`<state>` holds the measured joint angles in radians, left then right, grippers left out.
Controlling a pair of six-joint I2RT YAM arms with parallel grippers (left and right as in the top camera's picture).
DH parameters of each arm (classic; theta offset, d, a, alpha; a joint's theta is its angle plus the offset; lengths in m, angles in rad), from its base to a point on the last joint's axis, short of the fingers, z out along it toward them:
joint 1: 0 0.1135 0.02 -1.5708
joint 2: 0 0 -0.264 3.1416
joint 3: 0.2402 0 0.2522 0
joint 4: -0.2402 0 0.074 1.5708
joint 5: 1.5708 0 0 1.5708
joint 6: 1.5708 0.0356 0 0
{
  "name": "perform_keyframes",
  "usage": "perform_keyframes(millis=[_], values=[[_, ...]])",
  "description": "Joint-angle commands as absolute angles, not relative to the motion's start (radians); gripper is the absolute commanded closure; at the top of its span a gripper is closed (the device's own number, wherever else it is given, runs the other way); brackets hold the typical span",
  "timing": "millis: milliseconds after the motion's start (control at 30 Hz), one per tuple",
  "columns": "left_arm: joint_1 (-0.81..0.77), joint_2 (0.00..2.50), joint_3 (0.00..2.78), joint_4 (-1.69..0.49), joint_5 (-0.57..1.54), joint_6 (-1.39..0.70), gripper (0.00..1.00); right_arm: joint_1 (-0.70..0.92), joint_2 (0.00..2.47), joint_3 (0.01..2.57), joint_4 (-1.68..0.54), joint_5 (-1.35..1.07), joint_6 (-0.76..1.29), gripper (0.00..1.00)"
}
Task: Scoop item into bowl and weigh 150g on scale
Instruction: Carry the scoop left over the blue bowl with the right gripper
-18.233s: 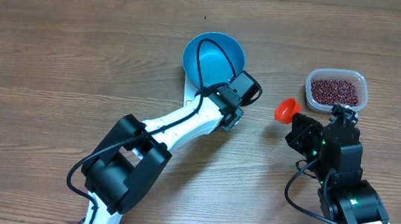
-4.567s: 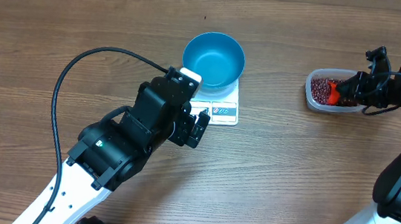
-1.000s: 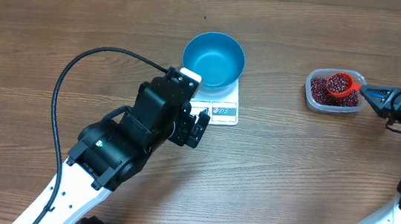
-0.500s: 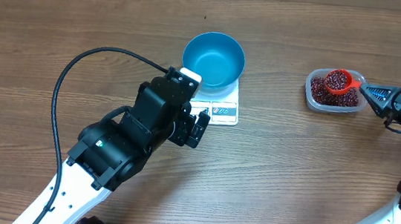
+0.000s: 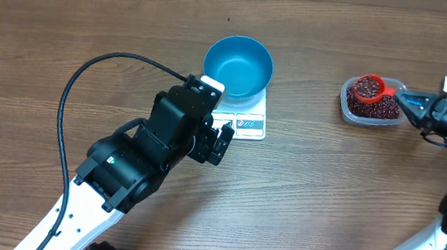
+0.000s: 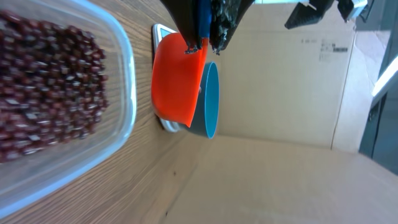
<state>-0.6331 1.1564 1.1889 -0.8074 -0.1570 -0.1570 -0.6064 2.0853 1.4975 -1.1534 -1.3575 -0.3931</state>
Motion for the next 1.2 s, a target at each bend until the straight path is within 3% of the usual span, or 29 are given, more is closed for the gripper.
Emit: perform_keyframes(millis=[0, 833, 1167], values=[[-0.628, 1.139, 1.188, -0.807, -0.163, -0.164, 0.00, -0.547, 2.090, 1.492, -1.155, -1.394, -0.402, 0.96], [-0.628, 1.139, 1.188, -0.807, -0.163, -0.164, 0.01, -0.222, 2.090, 1.492, -1.138, -1.415, -0.394, 0.96], [-0.628, 1.139, 1.188, -0.807, -0.163, -0.164, 0.00, -0.167, 2.090, 1.492, -1.111, -1.461, -0.393, 0.96]])
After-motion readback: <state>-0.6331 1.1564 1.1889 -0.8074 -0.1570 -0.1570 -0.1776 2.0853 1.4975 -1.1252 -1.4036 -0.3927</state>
